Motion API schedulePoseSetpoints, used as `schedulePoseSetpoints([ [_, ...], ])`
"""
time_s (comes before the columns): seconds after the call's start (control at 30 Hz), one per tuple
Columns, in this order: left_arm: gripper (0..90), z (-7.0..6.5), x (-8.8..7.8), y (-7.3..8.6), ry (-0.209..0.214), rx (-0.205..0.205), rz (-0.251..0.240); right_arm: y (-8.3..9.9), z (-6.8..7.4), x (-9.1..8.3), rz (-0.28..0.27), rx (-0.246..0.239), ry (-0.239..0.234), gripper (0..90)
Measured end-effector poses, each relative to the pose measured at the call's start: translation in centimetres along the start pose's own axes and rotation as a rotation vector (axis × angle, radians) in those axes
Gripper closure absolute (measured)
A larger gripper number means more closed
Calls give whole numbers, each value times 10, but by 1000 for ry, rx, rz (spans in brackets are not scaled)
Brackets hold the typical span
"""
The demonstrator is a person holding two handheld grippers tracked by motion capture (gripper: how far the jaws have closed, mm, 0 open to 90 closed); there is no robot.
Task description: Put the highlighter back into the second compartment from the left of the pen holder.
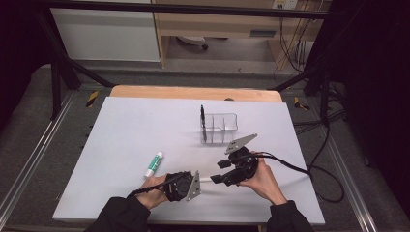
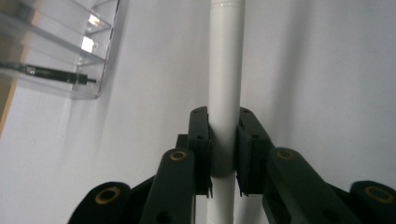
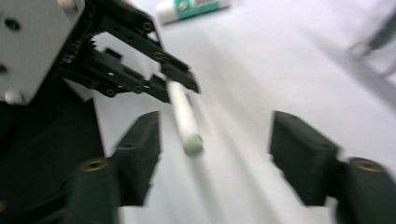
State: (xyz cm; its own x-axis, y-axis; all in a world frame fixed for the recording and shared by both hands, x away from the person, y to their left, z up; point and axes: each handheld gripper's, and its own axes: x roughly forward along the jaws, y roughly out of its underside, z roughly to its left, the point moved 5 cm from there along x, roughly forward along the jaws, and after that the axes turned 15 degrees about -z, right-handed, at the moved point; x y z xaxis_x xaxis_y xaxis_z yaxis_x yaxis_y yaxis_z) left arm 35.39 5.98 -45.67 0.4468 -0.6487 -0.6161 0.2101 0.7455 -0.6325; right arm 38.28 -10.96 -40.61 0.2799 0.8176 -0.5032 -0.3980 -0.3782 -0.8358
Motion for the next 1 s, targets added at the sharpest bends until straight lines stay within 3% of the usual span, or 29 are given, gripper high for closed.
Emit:
schedulePoseSetpoints([
  [0.13, 777, 6, -1, 4, -18, -77, 2, 6, -9, -9, -53, -10, 50, 164],
  [0.37, 777, 17, -3, 3, -43, -206, -10, 26, -27, -21, -95, 31, 133, 49],
  [0.63, 777, 31, -4, -3, -75, -366, -49, 50, -46, -32, -128, 67, 249, 5],
  [1.0, 777, 57, -3, -19, -118, -582, -141, 79, -65, -43, -148, 91, 311, 5],
])
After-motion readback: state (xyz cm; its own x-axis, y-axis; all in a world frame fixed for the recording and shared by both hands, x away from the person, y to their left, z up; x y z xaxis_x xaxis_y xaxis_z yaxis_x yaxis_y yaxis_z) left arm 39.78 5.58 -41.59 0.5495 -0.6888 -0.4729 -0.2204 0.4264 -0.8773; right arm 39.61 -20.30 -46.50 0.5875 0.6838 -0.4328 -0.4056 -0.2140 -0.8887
